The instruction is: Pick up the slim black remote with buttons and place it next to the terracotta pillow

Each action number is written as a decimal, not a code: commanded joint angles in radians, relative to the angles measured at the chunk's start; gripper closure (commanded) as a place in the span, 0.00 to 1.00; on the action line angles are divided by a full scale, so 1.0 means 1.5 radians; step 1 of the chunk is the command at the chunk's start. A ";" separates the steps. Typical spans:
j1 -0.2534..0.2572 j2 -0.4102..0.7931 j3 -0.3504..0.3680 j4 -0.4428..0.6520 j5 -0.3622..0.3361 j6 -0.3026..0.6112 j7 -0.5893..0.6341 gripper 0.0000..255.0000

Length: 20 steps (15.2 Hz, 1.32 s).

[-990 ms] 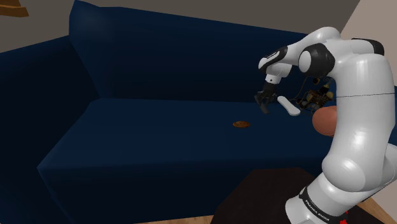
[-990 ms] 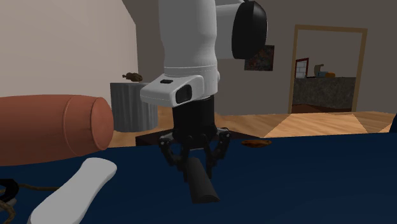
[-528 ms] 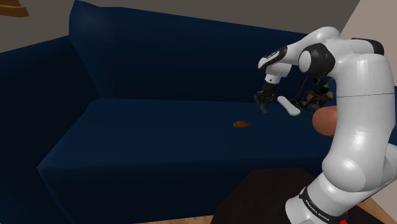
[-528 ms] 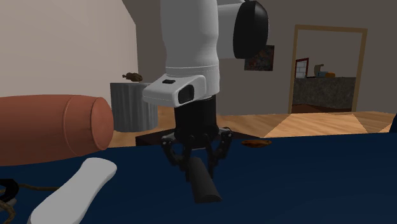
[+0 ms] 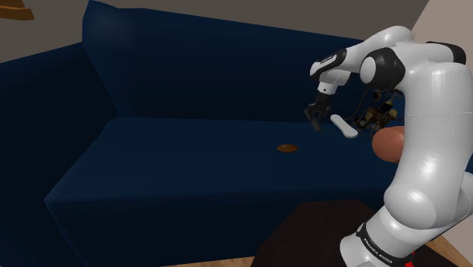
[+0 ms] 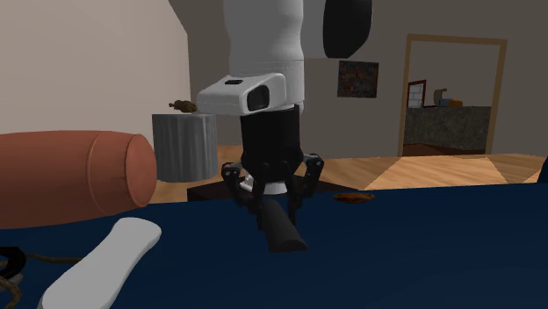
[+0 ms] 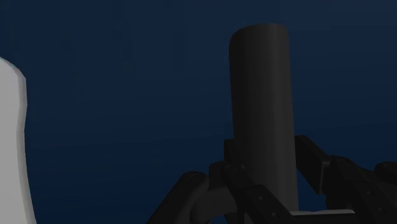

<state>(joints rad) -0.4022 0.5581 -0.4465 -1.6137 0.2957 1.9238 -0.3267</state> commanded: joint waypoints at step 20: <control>0.001 -0.060 -0.017 0.104 -0.032 -0.156 0.026 1.00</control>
<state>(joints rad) -0.3995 0.4733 -0.4702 -1.4654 0.2502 1.7010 -0.2868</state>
